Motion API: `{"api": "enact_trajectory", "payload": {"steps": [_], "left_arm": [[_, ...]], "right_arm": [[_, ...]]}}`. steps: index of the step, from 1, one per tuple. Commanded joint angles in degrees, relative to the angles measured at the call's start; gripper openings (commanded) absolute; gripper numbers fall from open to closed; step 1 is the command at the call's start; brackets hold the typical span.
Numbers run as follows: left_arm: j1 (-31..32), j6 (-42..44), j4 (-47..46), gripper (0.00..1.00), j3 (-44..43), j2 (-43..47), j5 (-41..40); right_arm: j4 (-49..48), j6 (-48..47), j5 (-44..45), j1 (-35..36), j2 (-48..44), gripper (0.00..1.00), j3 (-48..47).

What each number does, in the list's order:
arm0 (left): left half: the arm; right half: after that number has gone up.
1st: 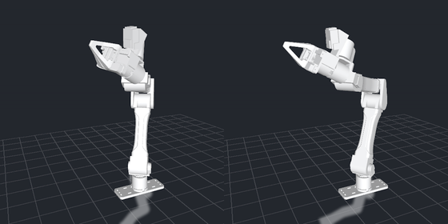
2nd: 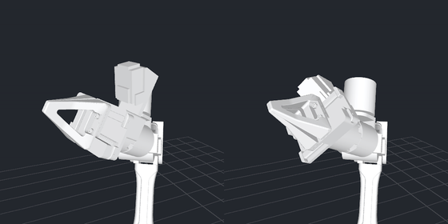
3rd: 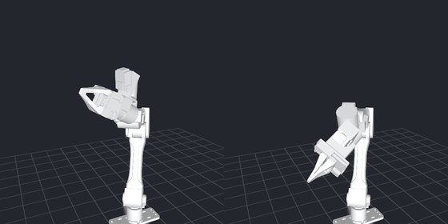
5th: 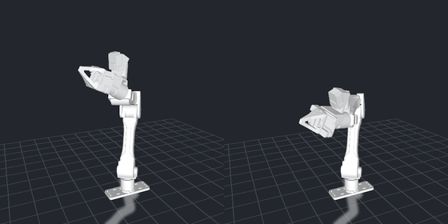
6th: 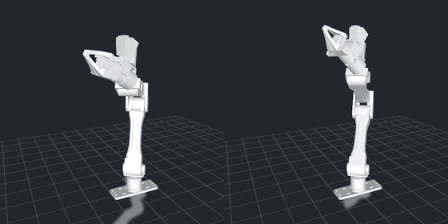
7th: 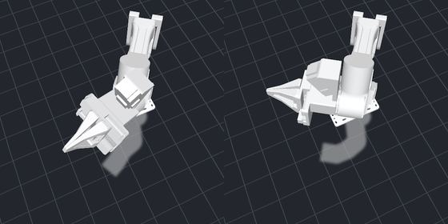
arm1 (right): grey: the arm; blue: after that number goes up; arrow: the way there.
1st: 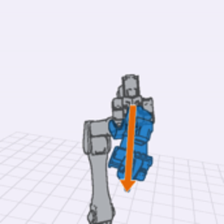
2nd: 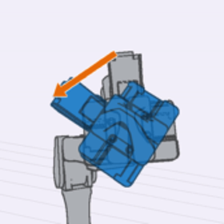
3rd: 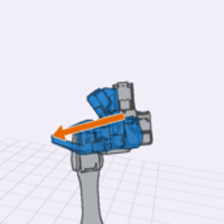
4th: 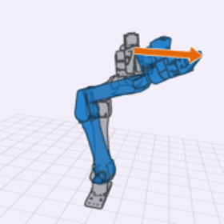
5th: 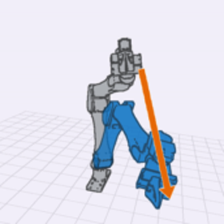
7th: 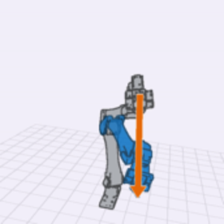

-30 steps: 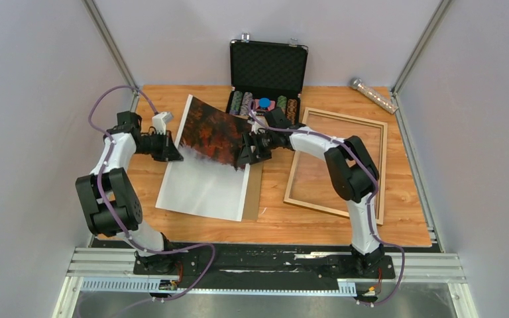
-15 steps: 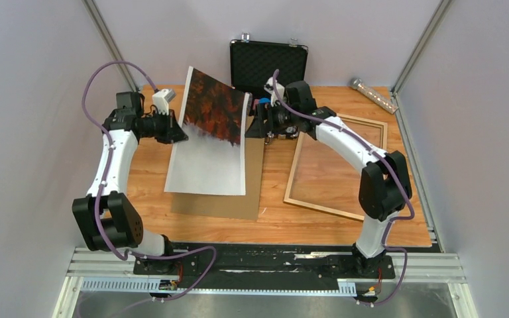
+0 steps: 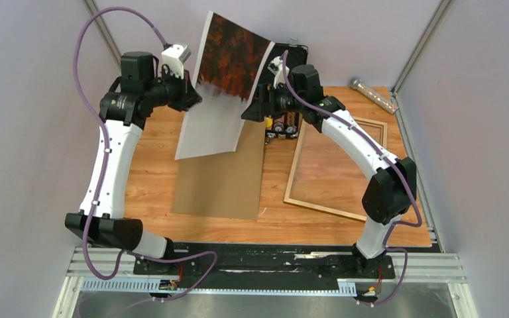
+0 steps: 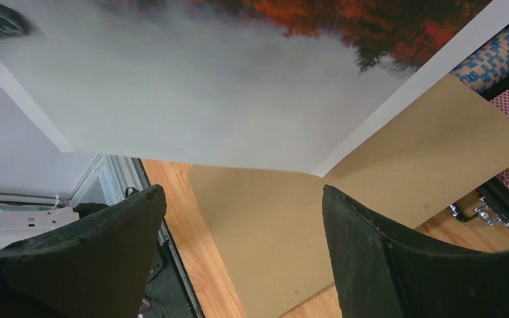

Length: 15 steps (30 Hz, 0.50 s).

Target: Put the photo into the frame

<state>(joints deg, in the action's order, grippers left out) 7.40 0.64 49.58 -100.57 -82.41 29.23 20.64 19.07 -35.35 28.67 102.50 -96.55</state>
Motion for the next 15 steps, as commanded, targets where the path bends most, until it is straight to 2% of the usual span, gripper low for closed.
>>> {"api": "enact_trajectory", "payload": {"steps": [1, 3, 6, 11, 15], "left_arm": [[2.1, -2.9, 5.8, 0.0, -9.0, -3.3, -9.4], [3.5, -1.5, 9.3, 0.0, -15.7, -5.1, -13.6], [7.1, 1.7, 11.9, 0.0, -18.6, -6.1, -19.7], [17.0, 4.5, 7.7, 0.0, -11.2, -3.3, -35.4], [23.7, 2.8, 5.2, 0.0, -5.4, -4.7, -38.7]], "right_arm": [[-1.0, 2.5, -1.0, -0.4, -3.1, 0.86, -3.5], [-1.2, 2.3, -1.0, -0.4, -3.9, 0.85, -3.5], [-1.7, 2.4, -1.1, -0.9, -5.5, 0.85, -2.5], [-4.7, 4.1, -1.8, -2.8, -9.6, 0.85, 3.7], [-9.1, 5.0, -3.0, -4.5, -14.2, 0.85, 10.8]]}}
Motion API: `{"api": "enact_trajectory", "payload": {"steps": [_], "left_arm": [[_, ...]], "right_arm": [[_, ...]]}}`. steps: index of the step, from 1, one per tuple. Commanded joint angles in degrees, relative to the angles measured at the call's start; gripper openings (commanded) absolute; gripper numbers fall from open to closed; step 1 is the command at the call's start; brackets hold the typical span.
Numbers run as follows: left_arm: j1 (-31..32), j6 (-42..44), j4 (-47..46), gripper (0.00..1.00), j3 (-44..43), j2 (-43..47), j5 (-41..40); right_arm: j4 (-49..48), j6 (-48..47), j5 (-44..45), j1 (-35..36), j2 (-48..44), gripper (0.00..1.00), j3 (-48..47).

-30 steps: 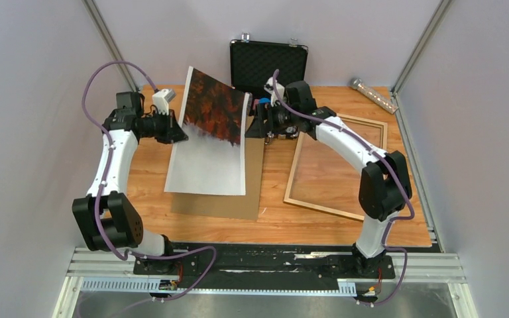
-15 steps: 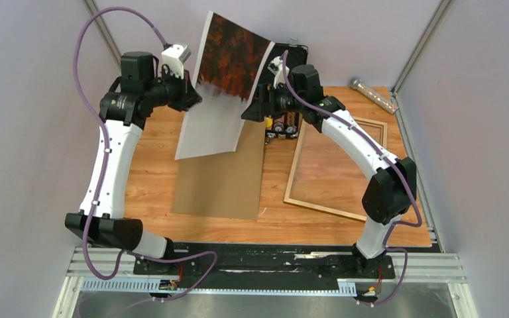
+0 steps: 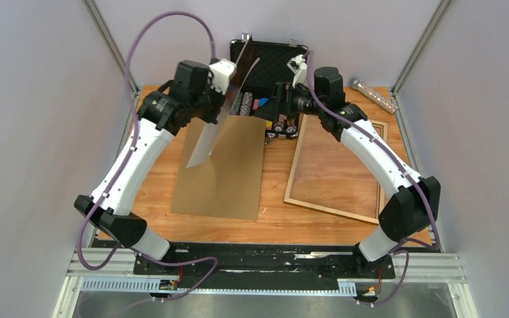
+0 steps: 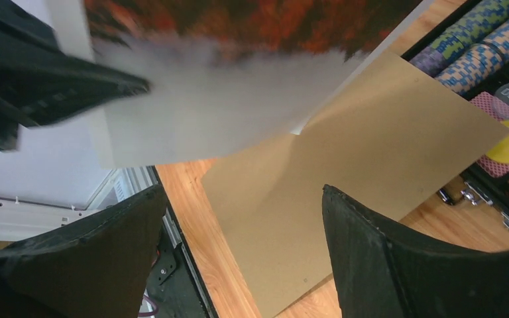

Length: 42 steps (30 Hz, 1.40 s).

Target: Put the photo into the frame

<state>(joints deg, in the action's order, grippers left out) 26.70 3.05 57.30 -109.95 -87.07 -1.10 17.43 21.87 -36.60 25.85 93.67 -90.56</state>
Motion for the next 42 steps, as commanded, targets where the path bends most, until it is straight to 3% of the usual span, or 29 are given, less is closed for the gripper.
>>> {"api": "enact_trajectory", "payload": {"steps": [1, 8, 13, 24, 42], "left_arm": [[6.1, -0.1, -3.4, 0.0, 4.6, -1.0, -8.6], [10.9, -7.2, -4.7, 0.0, 6.2, -7.5, -1.5], [13.4, -10.3, -11.4, 0.0, 9.7, -11.1, 0.7], [19.1, -16.1, -22.7, 0.0, 14.1, -17.8, 0.4], [24.7, -17.1, -29.1, 0.0, 19.3, -20.4, -6.6]], "right_arm": [[-6.8, 2.4, -2.0, -2.0, -6.6, 0.85, 6.6], [-13.7, 9.6, -3.1, -8.0, -11.7, 0.86, 15.8], [-16.0, 14.6, -1.9, -12.6, -13.0, 0.86, 19.0], [-14.3, 21.9, 4.6, -16.9, -11.6, 0.85, 21.2], [-9.9, 21.8, 15.3, -17.0, -9.2, 0.77, 24.0]]}}
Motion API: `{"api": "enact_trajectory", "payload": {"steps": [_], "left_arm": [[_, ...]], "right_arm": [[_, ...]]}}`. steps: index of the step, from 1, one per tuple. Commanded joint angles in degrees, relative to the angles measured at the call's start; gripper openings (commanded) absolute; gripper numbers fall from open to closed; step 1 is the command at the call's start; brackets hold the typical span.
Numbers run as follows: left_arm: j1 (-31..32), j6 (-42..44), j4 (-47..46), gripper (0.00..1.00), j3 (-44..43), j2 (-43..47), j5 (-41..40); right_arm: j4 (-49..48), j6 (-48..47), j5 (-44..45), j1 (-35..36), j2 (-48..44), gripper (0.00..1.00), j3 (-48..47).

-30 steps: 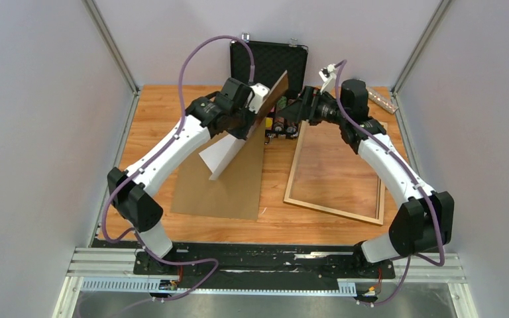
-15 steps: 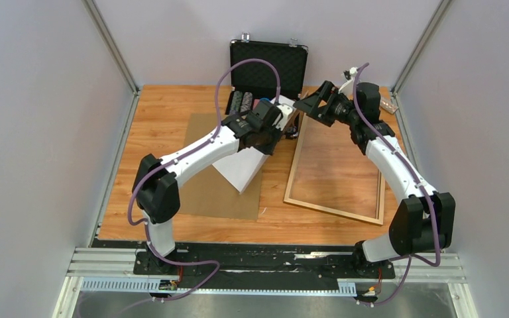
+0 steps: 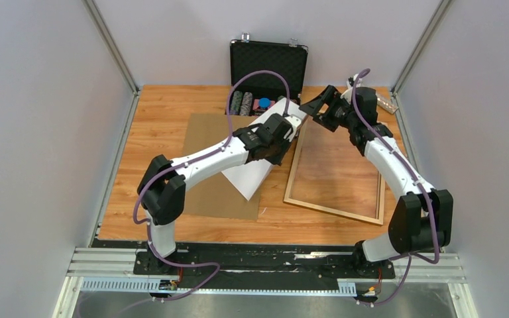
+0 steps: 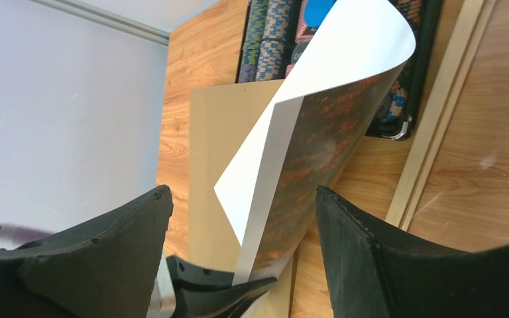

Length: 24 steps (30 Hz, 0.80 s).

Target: Put the photo into the frame

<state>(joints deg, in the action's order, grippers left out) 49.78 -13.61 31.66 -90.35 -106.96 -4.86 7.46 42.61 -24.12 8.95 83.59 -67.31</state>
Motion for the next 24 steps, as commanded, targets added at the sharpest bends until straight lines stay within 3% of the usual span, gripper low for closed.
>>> {"api": "enact_trajectory", "payload": {"steps": [1, 14, 24], "left_arm": [[1.9, -0.4, -3.4, 0.0, -0.5, -0.8, -3.1], [4.3, 0.2, -1.4, 0.0, -5.3, -6.1, -5.9], [5.2, 0.2, -0.2, 0.03, -7.9, -8.7, -6.6]], "right_arm": [[0.1, 0.8, 3.3, 0.0, 0.9, 0.77, 0.9], [-3.2, -1.5, 10.2, 3.7, 0.1, 0.72, 10.5], [-6.9, 1.0, 8.6, 4.3, 0.9, 0.72, 14.8]]}}
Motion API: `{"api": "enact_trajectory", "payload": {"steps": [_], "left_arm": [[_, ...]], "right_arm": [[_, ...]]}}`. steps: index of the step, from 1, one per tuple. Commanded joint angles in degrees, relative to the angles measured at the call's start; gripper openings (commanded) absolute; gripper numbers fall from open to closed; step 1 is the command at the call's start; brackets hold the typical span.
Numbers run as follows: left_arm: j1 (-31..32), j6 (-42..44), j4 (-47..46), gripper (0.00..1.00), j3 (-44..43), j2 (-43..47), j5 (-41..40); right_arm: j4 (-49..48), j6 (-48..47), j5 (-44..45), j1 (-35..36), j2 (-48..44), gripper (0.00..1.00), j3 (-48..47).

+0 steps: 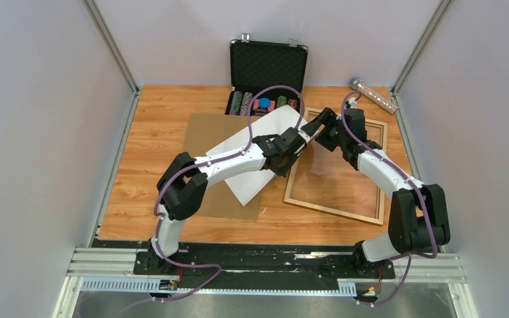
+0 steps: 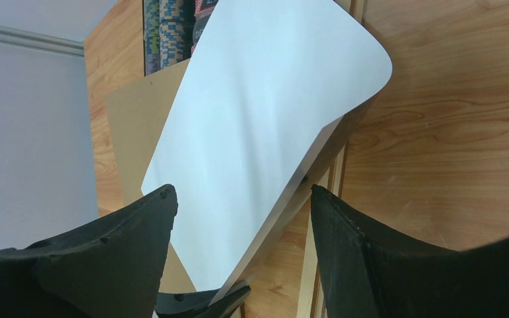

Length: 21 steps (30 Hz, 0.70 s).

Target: Put the photo into the frame

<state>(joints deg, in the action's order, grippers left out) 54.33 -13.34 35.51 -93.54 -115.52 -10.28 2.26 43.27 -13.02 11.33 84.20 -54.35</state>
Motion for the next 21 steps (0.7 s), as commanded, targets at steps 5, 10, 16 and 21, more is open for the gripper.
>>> {"api": "enact_trajectory", "payload": {"steps": [5, 10, 16, 21], "left_arm": [[0.7, -0.6, -3.8, 0.0, -5.2, -0.7, -1.1], [0.7, -0.8, -5.5, 0.0, -5.4, -0.4, -1.2], [0.7, -1.6, -7.3, 0.0, -6.3, -0.1, -1.9], [0.7, -2.3, -10.8, 0.0, -3.5, 1.7, -2.1]], "right_arm": [[-1.4, -0.2, -1.4, 2.0, -1.0, 0.72, 2.9], [-1.5, -0.4, -0.4, 1.9, -1.3, 0.7, 4.4], [-0.9, 0.1, -0.3, 1.0, -1.7, 0.7, 4.6], [-1.7, 2.4, -2.1, -3.9, -3.6, 0.7, 6.6]]}}
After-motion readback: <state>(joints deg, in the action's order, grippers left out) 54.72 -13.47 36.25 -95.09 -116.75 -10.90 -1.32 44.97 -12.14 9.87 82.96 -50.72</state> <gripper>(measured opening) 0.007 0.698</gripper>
